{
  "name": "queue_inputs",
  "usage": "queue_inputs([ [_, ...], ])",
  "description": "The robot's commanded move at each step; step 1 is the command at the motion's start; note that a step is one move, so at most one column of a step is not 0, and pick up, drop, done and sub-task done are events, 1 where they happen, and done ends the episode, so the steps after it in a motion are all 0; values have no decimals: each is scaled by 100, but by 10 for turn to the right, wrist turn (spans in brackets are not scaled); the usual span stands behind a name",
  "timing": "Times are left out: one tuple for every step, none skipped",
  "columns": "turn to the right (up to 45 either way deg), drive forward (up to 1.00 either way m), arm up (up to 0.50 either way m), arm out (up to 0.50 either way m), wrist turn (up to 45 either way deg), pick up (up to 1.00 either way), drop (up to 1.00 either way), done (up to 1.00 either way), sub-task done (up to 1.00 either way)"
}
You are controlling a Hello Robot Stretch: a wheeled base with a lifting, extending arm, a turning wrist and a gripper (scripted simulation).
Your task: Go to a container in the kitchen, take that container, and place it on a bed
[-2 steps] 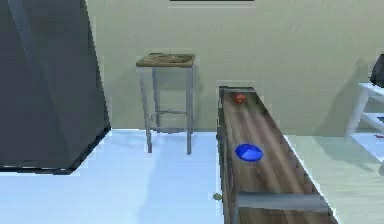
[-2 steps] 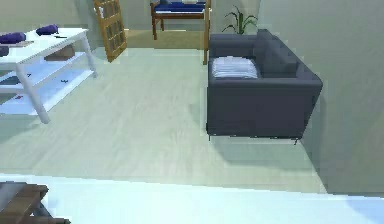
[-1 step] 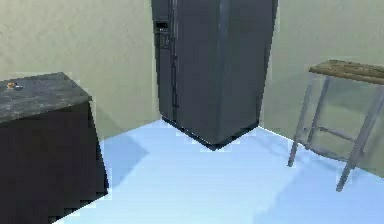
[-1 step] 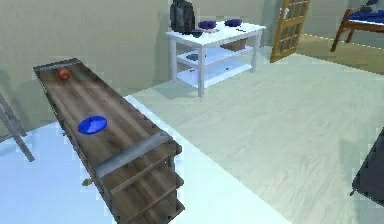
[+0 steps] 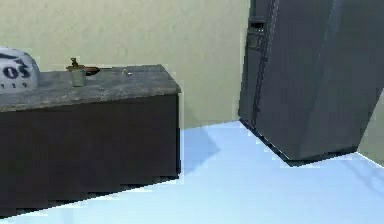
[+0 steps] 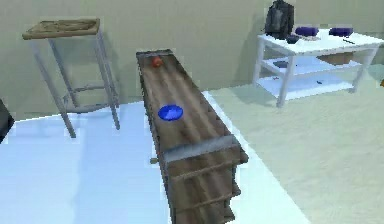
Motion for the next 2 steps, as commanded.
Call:
queue_inputs([
  [450, 0, 0, 0, 0, 0, 0, 0, 0],
  [150, 0, 0, 0, 0, 0, 0, 0, 0],
])
